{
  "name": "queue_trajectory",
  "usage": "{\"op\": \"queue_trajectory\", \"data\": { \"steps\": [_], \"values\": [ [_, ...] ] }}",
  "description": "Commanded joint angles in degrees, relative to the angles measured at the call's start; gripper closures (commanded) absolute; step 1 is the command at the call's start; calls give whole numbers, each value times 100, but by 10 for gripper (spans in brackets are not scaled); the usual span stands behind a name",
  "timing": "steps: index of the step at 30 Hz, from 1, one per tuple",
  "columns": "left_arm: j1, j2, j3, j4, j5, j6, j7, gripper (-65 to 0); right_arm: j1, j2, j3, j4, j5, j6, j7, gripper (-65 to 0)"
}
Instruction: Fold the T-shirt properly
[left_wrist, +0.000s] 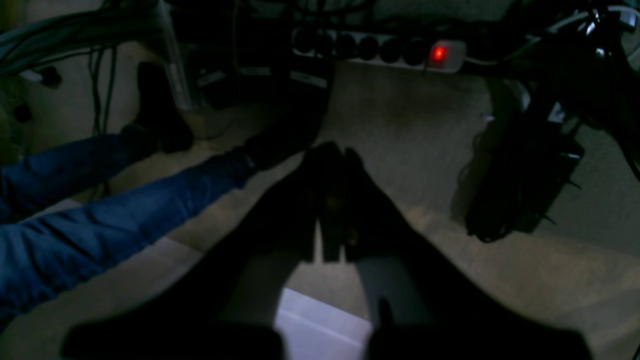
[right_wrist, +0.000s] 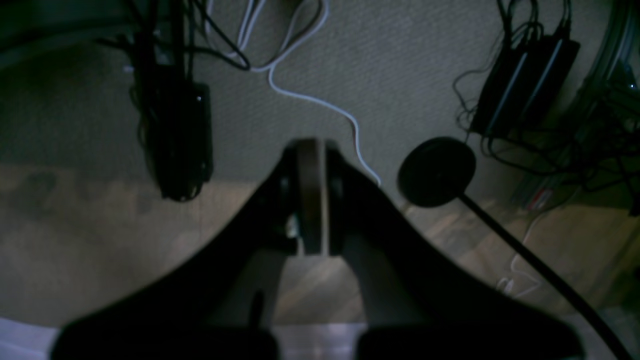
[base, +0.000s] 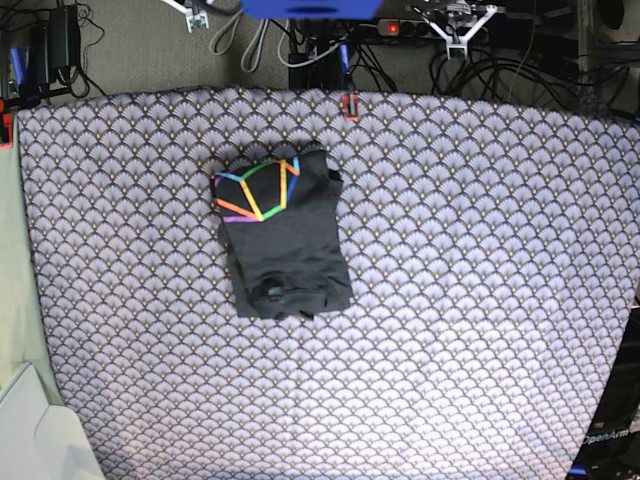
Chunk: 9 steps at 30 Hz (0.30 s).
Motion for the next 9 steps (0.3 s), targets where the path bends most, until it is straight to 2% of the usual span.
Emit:
{"op": "queue_trajectory", "data": {
  "steps": [1, 9],
  "values": [
    [30, -12, 13, 4, -3, 52, -15, -3, -7, 43, -9, 9, 12, -40, 34, 0],
    [21, -30, 13, 22, -3, 52, -59, -3, 1, 43, -9, 44, 12, -40, 61, 0]
  ]
}}
